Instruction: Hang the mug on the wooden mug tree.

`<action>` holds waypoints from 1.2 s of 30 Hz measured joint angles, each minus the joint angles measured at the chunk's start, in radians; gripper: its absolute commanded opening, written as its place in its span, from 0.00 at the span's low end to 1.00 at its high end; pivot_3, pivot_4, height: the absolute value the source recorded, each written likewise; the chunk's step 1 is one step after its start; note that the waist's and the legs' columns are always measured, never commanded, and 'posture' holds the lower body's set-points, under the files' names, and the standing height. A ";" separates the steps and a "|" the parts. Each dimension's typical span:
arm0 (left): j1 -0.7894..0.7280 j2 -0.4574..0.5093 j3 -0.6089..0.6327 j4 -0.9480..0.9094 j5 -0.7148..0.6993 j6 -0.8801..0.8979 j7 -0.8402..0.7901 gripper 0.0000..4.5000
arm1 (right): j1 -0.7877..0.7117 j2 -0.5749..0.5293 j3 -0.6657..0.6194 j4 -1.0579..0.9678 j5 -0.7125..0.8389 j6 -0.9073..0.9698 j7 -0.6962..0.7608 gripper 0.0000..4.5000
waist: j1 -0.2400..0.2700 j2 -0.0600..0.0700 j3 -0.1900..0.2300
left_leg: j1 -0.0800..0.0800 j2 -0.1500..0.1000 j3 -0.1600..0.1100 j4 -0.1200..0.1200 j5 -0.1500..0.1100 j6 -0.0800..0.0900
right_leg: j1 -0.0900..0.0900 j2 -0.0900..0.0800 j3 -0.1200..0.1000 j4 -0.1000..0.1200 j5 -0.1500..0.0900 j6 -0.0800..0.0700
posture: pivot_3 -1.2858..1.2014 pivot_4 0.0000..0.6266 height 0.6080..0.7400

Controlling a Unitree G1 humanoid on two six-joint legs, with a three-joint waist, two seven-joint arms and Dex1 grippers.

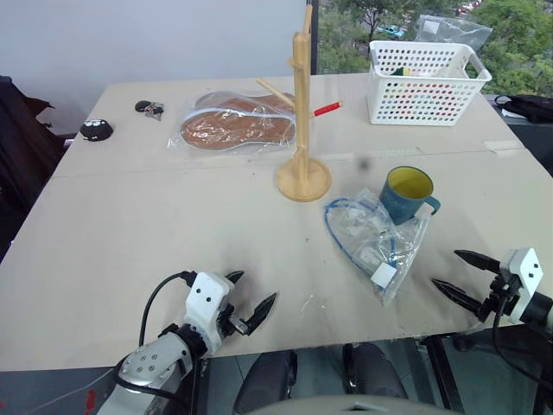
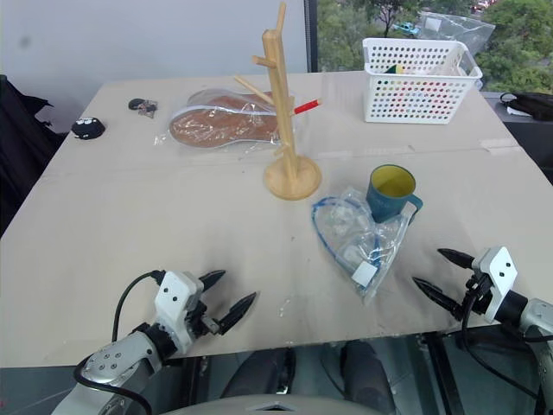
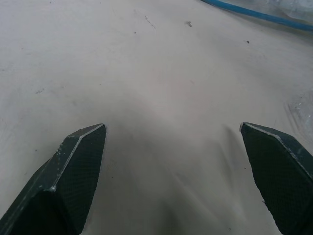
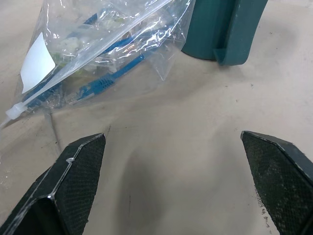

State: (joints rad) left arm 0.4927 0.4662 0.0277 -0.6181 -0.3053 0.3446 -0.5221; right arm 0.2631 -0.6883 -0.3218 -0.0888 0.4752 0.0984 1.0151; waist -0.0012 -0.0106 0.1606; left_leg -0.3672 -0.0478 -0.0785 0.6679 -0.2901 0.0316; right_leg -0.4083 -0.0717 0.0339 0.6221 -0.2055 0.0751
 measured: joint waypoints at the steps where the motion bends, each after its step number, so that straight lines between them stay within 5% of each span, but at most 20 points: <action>1: 0.000 0.000 0.000 0.000 0.000 0.000 0.000 1.00 | 0.000 0.000 0.000 0.000 0.000 0.000 0.000 0.99 | 0.000 0.000 0.000 | 0.000 0.000 0.000 0.000 0.000 0.000 | 0.000 0.000 0.000 0.000 0.000 0.000 | 0.52 0.24 1.00; 24: -0.163 0.020 0.002 0.082 -0.013 0.019 -0.064 1.00 | -0.069 0.020 0.052 0.065 -0.060 -0.032 -0.004 0.99 | 0.001 0.000 0.000 | 0.000 0.000 0.000 0.000 0.000 0.000 | 0.000 0.000 0.000 0.000 0.003 -0.003 | 0.52 0.24 1.00; 36: -0.212 0.084 -0.025 -0.020 -0.082 0.049 -0.156 1.00 | -0.032 0.062 0.015 -0.210 0.324 0.439 -0.121 0.99 | 0.014 0.000 0.000 | -0.001 0.000 -0.001 0.000 0.000 0.000 | -0.001 0.000 -0.001 0.000 0.002 -0.004 | 0.52 0.24 1.00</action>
State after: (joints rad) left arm 0.2811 0.5499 0.0029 -0.6382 -0.3868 0.3938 -0.6781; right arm 0.2307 -0.6268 -0.3070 -0.2984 0.7996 0.5373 0.8940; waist 0.0124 -0.0104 0.1610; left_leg -0.3682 -0.0477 -0.0798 0.6683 -0.2902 0.0317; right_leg -0.4090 -0.0712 0.0327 0.6219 -0.2031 0.0714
